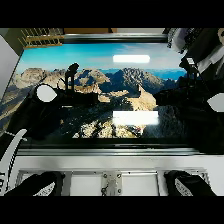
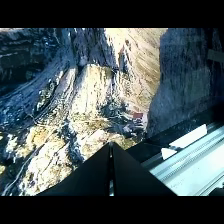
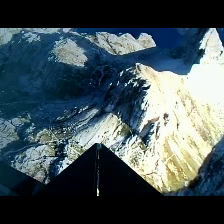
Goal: Fold the clothes and pants, and hang the long-sleeved shirts on hangers.
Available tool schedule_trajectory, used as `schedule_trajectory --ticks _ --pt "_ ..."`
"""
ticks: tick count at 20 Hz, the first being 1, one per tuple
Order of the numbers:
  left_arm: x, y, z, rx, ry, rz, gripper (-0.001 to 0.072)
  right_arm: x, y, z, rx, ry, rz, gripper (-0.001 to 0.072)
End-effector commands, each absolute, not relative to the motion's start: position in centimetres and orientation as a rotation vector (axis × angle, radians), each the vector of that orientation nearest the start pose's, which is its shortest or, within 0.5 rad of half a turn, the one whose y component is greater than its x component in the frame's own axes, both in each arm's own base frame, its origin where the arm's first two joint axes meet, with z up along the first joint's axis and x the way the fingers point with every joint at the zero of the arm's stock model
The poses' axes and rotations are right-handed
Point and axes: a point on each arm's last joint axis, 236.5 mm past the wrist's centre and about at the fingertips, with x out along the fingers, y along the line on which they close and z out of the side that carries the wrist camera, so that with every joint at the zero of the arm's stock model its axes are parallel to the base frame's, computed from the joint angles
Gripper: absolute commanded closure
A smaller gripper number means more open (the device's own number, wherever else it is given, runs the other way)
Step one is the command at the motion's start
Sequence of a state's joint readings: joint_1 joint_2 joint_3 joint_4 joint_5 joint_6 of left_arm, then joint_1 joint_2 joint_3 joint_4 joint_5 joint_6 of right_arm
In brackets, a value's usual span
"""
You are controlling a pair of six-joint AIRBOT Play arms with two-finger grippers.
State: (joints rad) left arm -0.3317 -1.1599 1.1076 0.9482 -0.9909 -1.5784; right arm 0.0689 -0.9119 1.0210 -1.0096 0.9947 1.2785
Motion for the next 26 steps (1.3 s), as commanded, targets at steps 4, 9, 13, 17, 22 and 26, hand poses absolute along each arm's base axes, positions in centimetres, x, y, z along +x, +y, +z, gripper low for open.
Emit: schedule_trajectory --ticks 4,9,13,17,22,26 --pt "34.5 -24.0 8.7 -0.418 1.106 -0.582 0.0701 35.4 13.1 13.9 0.194 0.811 0.488 0.0680" --pt "34.5 -24.2 8.9 -0.428 1.106 -0.587 0.0701 35.4 13.1 13.9 0.194 0.811 0.488 0.0680" --pt "36.9 -19.7 8.0 -0.244 1.034 -0.514 0.0006 35.4 13.1 13.9 0.194 0.810 0.488 0.0679" --pt "41.1 -4.4 6.3 -0.021 0.996 -0.143 0.0024 35.4 13.1 13.9 0.194 0.811 0.488 0.0680" --pt "40.8 9.7 0.6 -0.072 1.127 0.161 0.0024 35.4 13.1 13.9 0.194 0.810 0.488 0.0680" --pt "40.4 12.5 -5.6 -0.113 1.246 0.209 0.0024 35.4 13.1 13.9 0.194 0.811 0.488 0.0680"
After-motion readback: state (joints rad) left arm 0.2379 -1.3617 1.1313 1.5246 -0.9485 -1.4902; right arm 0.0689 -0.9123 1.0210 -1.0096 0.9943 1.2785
